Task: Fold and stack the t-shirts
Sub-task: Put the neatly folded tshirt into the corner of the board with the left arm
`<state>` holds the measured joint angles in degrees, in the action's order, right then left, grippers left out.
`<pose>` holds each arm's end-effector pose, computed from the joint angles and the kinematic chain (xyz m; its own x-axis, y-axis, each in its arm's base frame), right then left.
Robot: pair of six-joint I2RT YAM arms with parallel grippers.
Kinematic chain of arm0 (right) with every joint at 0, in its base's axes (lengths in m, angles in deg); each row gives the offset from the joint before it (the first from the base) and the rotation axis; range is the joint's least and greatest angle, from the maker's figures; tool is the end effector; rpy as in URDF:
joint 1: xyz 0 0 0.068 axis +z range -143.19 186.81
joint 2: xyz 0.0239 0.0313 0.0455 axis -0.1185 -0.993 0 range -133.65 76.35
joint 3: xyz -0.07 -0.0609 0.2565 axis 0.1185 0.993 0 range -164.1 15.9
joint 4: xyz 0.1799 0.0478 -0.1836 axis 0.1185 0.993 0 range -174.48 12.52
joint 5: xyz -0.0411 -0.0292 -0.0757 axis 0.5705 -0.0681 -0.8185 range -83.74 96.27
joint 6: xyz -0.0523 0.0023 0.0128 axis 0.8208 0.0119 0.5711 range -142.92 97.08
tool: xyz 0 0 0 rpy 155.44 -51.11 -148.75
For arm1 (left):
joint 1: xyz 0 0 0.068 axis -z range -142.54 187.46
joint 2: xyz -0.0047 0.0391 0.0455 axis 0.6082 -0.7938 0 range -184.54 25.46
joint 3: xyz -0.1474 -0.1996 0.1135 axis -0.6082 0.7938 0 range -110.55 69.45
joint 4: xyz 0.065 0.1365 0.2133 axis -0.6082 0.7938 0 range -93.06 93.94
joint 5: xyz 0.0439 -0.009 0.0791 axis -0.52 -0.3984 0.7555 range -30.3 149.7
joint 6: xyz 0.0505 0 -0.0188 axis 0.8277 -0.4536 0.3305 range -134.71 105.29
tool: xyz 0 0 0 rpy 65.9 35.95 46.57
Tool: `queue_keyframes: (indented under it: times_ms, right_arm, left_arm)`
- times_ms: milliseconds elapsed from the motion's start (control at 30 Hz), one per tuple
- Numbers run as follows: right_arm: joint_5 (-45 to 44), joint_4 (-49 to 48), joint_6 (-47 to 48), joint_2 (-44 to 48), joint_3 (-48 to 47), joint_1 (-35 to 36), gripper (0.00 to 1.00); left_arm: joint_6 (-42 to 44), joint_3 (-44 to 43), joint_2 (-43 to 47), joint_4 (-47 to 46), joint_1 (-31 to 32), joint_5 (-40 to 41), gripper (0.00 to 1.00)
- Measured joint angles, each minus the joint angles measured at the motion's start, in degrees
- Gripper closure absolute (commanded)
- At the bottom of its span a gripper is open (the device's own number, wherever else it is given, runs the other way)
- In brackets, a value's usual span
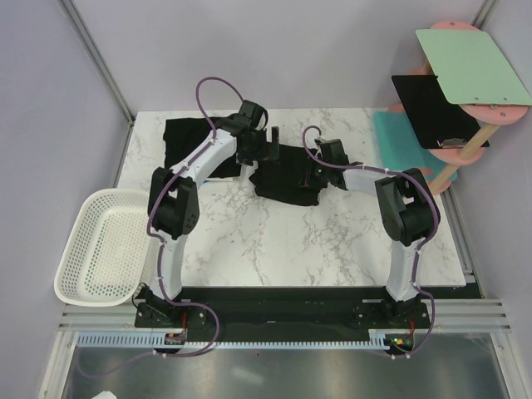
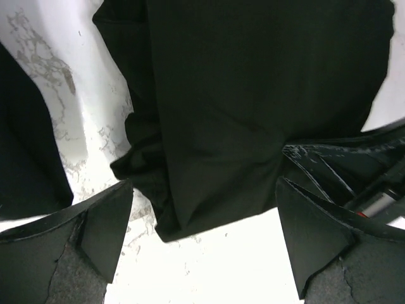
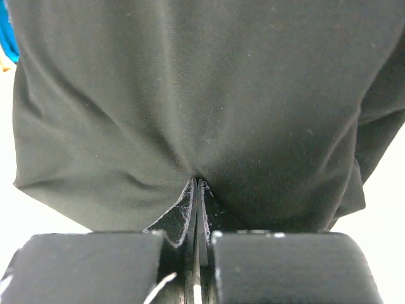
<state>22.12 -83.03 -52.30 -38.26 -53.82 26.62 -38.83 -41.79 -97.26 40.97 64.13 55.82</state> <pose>0.3924 0.1518 0.1447 -0.8402 0.1990 -0.5044 -0.1048 0.8532 0.5110 0.4251 -0.2161 0.2554 -0.8693 -0.0195 -0.4940 0.1391 0.9492 -0.2822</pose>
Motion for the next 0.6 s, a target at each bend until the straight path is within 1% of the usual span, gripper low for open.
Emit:
queue_keyframes:
  times_ms: [333, 467, 600]
  right_arm:
    - [-2.99, 0.85, 1.33, 1.86, 1.9, -2.36, 1.0]
    - [-3.08, 0.9, 1.62, 2.1, 2.21, -3.48, 1.0]
    - [-3.17, 0.94, 1.84, 2.1, 2.21, -3.58, 1.0]
  left_arm:
    - [-0.13, 1.03, -7.91, -3.82, -2.23, -3.06, 0.0]
    - [-1.27, 4.57, -8.2, -7.21, -2.89, -5.9, 0.01]
    - [-2.67, 6.91, -7.82, -12.94, -3.26, -10.05, 0.03]
